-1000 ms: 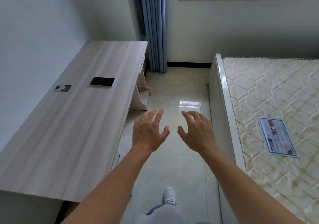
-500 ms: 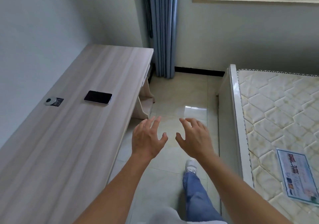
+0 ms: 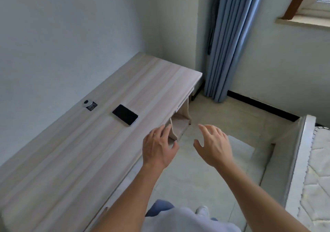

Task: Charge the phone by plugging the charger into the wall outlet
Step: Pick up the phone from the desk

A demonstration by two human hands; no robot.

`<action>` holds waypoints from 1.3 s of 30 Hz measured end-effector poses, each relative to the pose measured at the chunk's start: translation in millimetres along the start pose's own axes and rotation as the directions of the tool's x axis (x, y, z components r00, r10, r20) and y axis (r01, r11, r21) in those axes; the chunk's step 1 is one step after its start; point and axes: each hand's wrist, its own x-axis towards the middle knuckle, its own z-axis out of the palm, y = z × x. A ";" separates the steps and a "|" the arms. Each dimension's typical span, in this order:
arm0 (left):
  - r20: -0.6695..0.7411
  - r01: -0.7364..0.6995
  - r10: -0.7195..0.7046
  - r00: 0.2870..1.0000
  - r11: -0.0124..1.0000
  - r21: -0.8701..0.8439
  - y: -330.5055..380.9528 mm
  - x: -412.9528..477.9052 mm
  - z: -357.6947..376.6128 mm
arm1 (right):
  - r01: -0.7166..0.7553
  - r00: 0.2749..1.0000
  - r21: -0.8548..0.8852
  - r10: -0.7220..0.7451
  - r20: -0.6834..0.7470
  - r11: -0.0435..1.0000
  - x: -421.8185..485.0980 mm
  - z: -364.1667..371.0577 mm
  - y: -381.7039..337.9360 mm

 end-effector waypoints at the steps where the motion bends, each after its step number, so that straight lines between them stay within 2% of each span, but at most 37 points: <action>1: -0.015 0.037 -0.037 0.999 0.999 -0.003 -1.9 3.7 -1.6 | 0.033 0.999 0.007 -0.034 0.014 0.999 11.0 1.5 -2.0; 11: -0.063 0.379 -0.380 0.923 0.925 -0.030 -58.1 39.5 6.5 | 0.340 0.929 0.067 -0.346 0.128 0.938 108.0 37.5 -59.4; 23: -0.055 0.656 -0.663 0.746 0.747 -0.109 -177.3 133.0 21.3 | 0.546 0.813 0.010 -0.533 0.235 0.838 276.6 93.6 -149.0; 30: 0.050 0.811 -0.824 0.564 0.541 -0.223 -248.2 168.2 23.3 | 0.621 0.742 0.003 -0.590 0.318 0.784 347.0 129.8 -193.6; 35: 0.248 0.871 -0.878 0.410 0.297 -0.390 -250.4 182.8 43.2 | 0.652 0.693 0.028 -0.610 0.385 0.758 367.7 159.7 -198.4; 39: 0.310 0.900 -0.891 0.331 0.200 -0.386 -243.5 192.5 60.2 | 0.673 0.644 0.027 -0.603 0.472 0.740 381.6 182.3 -191.7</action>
